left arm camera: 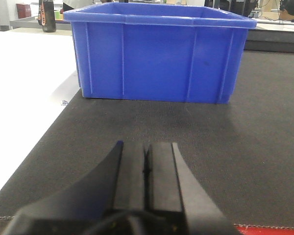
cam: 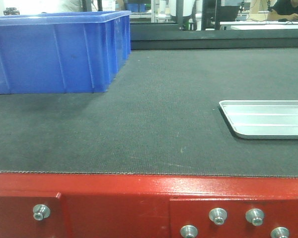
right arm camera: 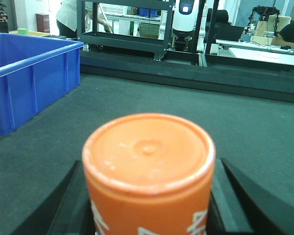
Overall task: Grab orange capacitor from left shelf to right conveyor
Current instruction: 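Extend the right gripper with the capacitor over the metal tray on the conveyor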
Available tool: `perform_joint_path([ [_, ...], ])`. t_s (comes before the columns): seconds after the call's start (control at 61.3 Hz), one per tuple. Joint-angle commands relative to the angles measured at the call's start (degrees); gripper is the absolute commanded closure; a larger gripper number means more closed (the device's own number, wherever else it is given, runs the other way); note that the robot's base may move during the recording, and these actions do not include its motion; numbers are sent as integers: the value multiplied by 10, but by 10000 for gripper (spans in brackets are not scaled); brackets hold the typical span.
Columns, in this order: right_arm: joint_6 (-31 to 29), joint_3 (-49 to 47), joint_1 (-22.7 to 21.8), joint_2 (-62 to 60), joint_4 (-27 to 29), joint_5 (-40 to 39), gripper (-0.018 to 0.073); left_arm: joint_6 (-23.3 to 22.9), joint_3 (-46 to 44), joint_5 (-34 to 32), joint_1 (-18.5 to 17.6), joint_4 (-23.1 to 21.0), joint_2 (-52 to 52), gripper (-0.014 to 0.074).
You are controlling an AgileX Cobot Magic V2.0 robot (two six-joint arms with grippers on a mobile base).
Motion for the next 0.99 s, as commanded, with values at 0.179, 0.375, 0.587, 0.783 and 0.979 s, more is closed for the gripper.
perform_joint_path([
  [0.179, -1, -21, -3, 187, -4, -183, 503, -1, -2, -52, 1, -1, -7, 723],
  [0.375, -1, -21, -3, 370, -4, -392, 503, -1, -2, -52, 1, -1, -7, 723],
  [0.587, -1, -18, -3, 550, -4, -564, 503, -1, -2, -52, 1, -1, -7, 723],
  [0.783, -1, -13, -14, 658, -4, -646, 503, -1, -2, -52, 1, -1, -7, 723],
  [0.979, 0, -13, -38, 719, -4, -678, 503, -1, -2, -52, 1, -1, -7, 723],
])
